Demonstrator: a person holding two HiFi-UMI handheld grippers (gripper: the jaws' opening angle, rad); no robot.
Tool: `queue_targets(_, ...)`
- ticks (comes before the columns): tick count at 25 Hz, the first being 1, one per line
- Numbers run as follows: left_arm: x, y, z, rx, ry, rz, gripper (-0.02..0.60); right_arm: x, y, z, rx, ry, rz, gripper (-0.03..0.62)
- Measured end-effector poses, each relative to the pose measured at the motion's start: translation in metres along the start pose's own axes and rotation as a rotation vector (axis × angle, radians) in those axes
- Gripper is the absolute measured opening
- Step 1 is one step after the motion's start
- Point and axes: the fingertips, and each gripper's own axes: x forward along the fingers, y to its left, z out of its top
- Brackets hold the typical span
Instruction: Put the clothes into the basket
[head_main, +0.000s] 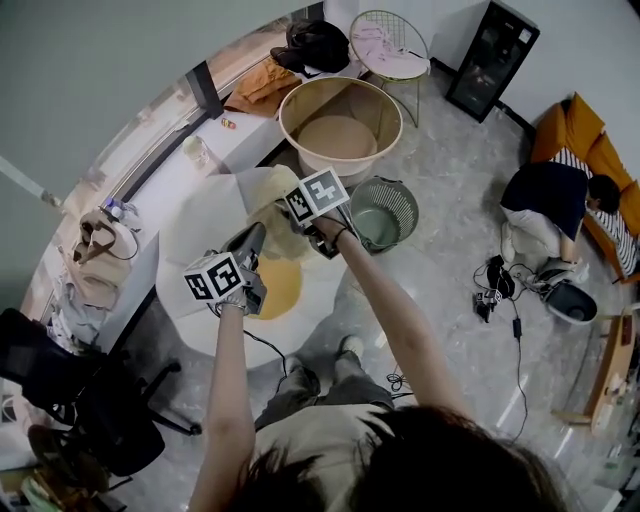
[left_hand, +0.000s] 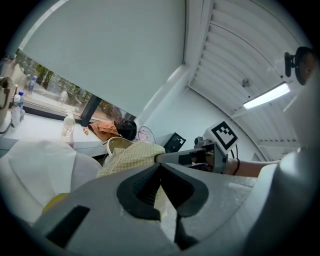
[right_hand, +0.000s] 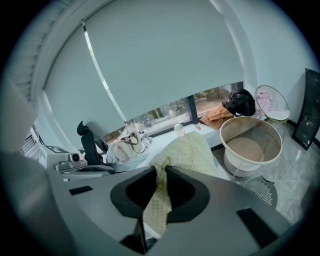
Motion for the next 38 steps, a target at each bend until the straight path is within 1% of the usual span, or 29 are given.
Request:
queue_targets(3,0.017,-0.015,-0.001,0.0,-0.006,-0.007,0.011,-0.018,-0.018,0.002,0.005,-0.013,0.007,0.049)
queue_targets(12,0.064,-0.055,-0.016,0.009,0.004,-0.023,0.011,-0.061,-0.072,-0.003,0.018,-0.021,-0.015,0.049)
queue_targets(18,0.09,-0.081,-0.02,0.036,0.017,-0.045,0.011,-0.089,-0.102,-0.011,0.027,-0.031,-0.02,0.049)
queue_targets(24,0.115,-0.098,-0.025,0.052,0.047,-0.07,0.011,-0.109,-0.128,-0.02,0.06,-0.047,-0.041,0.049)
queue_targets(31,0.151,-0.125,-0.035,0.073,0.091,-0.124,0.011,-0.134,-0.165,-0.027,0.099,-0.062,-0.087,0.049)
queue_targets(38,0.19,-0.133,-0.044,0.076,0.145,-0.16,0.011,-0.147,-0.206,-0.029,0.156,-0.087,-0.122,0.049)
